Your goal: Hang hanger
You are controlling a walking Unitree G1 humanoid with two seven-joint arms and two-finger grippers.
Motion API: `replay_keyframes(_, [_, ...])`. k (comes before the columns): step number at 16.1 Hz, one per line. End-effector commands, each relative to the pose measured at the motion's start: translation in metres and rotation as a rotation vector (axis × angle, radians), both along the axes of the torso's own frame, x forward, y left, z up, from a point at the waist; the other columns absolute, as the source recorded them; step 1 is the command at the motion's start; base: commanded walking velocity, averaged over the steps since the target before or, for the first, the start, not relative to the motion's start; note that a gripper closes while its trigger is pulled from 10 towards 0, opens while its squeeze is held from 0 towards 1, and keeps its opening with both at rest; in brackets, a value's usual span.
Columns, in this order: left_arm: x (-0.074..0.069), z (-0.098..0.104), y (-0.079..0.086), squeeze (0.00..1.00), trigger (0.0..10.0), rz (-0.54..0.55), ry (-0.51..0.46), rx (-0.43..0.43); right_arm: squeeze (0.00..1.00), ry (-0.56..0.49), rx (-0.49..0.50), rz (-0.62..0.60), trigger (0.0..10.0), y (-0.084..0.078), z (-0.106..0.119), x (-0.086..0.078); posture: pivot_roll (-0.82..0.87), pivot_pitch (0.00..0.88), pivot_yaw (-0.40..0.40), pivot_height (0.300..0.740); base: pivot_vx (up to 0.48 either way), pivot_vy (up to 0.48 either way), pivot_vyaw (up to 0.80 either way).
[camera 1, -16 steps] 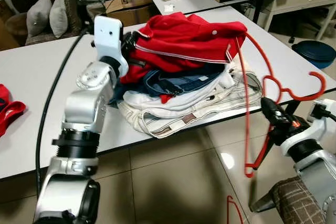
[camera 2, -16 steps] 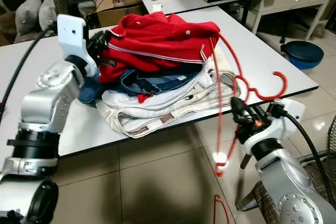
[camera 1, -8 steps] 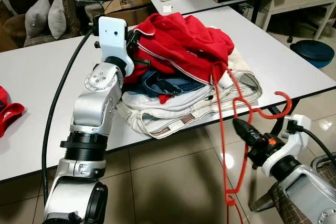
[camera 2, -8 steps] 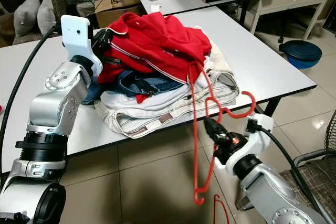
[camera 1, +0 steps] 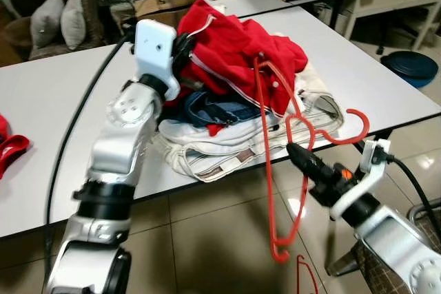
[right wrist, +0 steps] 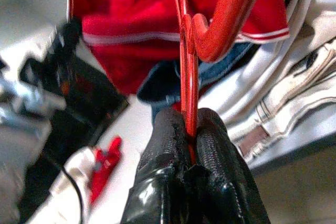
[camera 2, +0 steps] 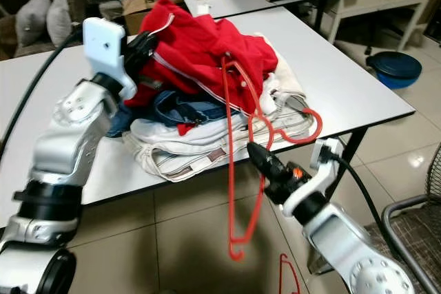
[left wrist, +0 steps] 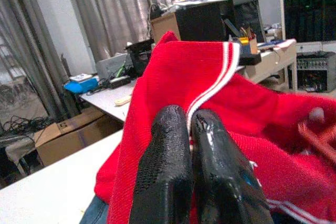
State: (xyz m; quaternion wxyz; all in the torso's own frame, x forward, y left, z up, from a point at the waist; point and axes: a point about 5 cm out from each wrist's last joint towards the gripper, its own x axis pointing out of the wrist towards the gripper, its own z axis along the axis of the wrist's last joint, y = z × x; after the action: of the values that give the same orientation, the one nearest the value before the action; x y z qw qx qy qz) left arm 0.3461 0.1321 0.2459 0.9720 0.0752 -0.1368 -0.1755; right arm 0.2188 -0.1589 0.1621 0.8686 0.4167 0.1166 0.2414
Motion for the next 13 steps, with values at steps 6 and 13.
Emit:
replay_keyframes(6, [-0.007, 0.025, 0.023, 0.0, 0.0, 0.101, -0.174, -0.029, 0.0, 0.107, 0.165, -0.015, 10.0, 0.004, -0.004, 0.006, 0.01, 0.056, 0.111, 0.74, 0.0, 0.0, 0.0])
replay_keyframes(13, [-0.012, 0.038, 0.004, 0.0, 0.0, -0.013, -0.291, -0.065, 0.0, 0.175, 0.205, 0.054, 10.0, 0.019, -0.007, -0.003, 0.02, 0.069, 0.124, 0.74, 0.0, 0.0, 0.0])
